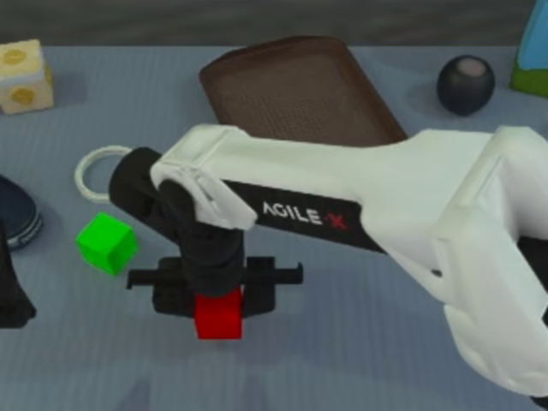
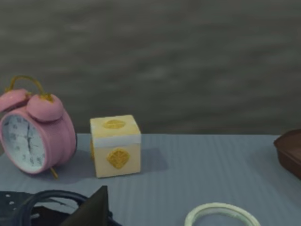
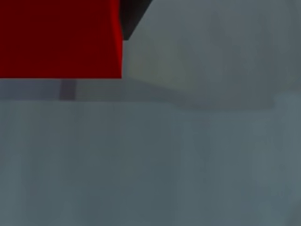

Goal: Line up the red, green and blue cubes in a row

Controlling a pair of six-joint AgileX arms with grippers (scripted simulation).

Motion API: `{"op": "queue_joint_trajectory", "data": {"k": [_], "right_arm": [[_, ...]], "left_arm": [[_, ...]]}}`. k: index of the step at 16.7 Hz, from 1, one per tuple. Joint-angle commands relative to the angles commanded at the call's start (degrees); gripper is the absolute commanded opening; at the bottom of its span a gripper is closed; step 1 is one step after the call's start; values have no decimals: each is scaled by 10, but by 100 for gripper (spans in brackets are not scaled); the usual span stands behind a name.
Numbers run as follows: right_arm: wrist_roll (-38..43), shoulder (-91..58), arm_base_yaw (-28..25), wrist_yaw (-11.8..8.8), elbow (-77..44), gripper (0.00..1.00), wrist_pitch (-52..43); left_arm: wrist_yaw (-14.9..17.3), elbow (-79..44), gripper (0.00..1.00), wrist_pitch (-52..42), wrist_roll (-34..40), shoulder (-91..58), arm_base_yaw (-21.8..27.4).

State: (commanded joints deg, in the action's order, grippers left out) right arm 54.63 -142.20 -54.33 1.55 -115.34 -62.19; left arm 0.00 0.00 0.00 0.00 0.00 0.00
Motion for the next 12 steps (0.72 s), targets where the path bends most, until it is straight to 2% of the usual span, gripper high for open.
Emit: {"op": "queue_joint_trajectory", "data": {"k": [3,12], "right_arm": [[0,0,0,0,0,0,0],[0,0,0,0,0,68,0]], "left_arm": [[0,0,100,0,0,0,0],[0,0,100,0,0,0,0]]}}
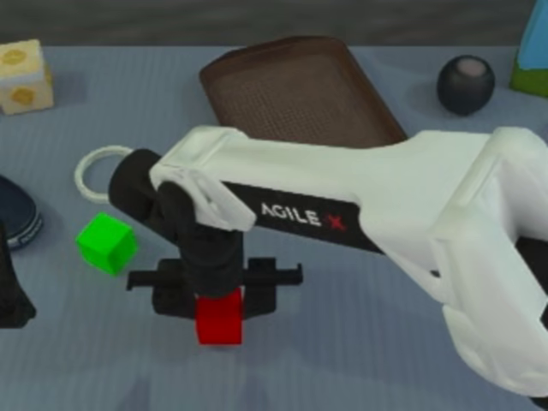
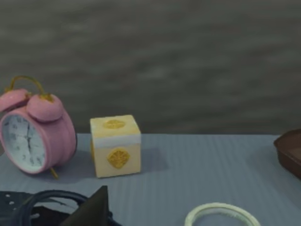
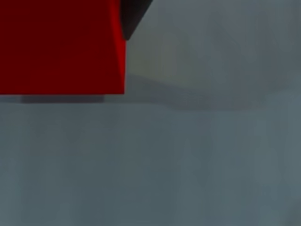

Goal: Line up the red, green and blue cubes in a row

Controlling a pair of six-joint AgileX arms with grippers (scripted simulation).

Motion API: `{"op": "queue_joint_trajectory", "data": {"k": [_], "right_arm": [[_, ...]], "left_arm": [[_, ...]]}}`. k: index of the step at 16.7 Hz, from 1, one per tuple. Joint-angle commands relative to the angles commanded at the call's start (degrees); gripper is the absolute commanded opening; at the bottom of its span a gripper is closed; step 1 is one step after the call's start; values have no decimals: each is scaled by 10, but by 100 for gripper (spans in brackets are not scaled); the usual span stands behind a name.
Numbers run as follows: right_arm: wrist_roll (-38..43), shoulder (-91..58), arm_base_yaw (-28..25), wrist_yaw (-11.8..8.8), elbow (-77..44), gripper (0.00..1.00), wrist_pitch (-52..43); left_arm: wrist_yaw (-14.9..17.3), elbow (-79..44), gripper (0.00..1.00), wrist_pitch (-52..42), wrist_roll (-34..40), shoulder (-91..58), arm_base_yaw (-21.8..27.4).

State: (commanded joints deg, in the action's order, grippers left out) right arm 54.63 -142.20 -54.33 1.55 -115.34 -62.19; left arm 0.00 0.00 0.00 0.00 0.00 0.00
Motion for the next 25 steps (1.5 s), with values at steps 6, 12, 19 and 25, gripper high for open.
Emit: {"op": "queue_joint_trajectory", "data": {"k": [6,12,19,25], "right_arm": [[0,0,0,0,0,100,0],[0,0,0,0,0,100,0],[2,14,-3,0,-70,100,-90],[1,27,-5,0,-111,100,-138]], "left_arm": [[0,0,100,0,0,0,0],[0,0,100,0,0,0,0],[0,0,100,0,0,0,0],[0,0,100,0,0,0,0]]}}
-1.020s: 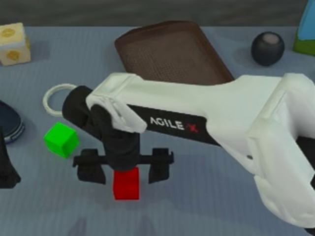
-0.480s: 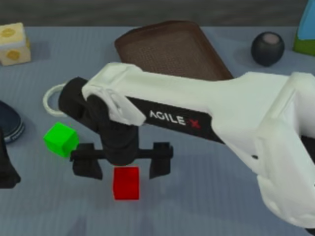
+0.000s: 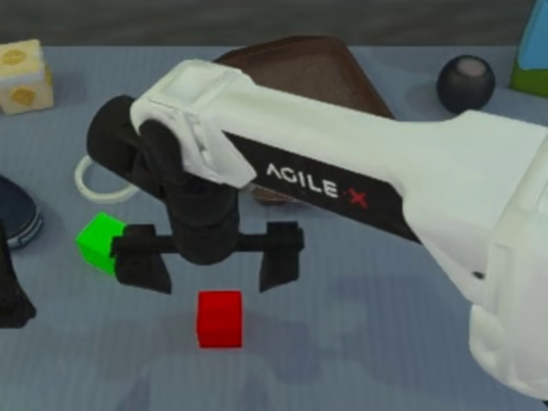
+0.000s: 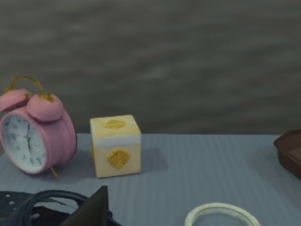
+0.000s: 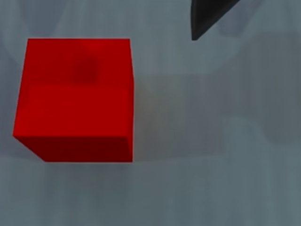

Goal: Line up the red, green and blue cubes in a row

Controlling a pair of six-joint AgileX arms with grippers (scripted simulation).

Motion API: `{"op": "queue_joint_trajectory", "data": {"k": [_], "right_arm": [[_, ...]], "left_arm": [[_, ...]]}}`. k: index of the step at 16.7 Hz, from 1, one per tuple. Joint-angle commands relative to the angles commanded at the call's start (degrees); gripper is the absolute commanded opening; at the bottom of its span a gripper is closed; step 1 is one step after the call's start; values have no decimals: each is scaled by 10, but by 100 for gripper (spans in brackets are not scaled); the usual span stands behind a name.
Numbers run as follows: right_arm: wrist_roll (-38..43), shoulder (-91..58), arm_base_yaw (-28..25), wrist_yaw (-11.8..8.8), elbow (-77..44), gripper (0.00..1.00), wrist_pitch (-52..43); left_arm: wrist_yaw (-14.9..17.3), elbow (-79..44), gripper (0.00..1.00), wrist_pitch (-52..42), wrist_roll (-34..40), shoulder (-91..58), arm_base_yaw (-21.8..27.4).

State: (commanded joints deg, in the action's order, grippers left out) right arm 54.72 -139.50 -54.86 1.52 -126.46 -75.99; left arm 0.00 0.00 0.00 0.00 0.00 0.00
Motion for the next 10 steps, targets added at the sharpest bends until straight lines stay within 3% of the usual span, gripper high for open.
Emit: {"op": "queue_joint_trajectory", "data": {"k": [4,10], "right_arm": [[-10,15,10,6,16,100,11],[-100,210,87,48,177,100,107]], "left_arm": [[-1,-12,100,-8,-3,-13,1],[-2,-142,100,-94,-32,-162,15]]}}
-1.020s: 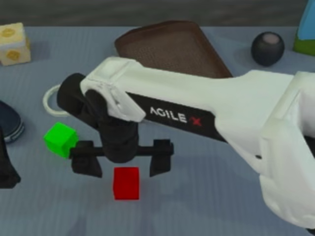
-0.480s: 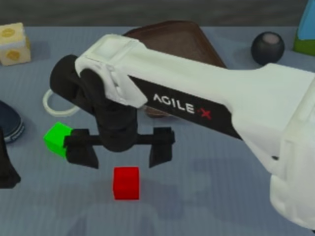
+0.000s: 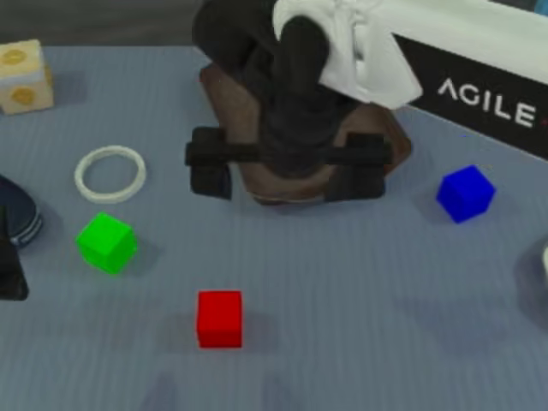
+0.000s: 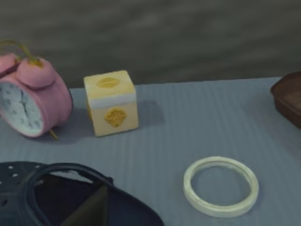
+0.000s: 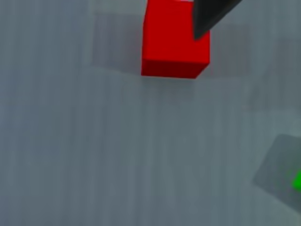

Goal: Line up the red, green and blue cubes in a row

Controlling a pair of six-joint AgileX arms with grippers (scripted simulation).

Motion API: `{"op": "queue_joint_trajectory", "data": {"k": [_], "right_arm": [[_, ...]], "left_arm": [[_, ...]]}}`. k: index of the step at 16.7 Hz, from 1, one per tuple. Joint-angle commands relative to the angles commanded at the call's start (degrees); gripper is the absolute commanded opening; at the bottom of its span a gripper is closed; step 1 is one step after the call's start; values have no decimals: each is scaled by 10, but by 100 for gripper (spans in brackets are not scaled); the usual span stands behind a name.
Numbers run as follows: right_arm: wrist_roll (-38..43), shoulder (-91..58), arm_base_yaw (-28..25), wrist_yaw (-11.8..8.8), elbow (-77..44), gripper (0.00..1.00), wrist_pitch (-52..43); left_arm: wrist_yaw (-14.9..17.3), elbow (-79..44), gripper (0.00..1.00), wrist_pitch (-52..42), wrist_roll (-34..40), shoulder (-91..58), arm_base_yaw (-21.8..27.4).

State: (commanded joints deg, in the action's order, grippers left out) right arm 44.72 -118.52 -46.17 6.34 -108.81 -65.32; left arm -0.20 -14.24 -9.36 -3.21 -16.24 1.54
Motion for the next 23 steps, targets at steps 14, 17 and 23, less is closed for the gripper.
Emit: {"op": "queue_joint_trajectory", "data": {"k": [14,17,23], "right_arm": [[-338,868,327,18,772,100,419],[-388,999,381,-7,906,100,507],[-443,1163,449,-56,1070,100,637]], "left_arm": [[3,-477,100,-353,-113,-718,64],[3,-565,100,-414,-133,-835,75],[3,-682,100,-483,-159,-975,88]]}}
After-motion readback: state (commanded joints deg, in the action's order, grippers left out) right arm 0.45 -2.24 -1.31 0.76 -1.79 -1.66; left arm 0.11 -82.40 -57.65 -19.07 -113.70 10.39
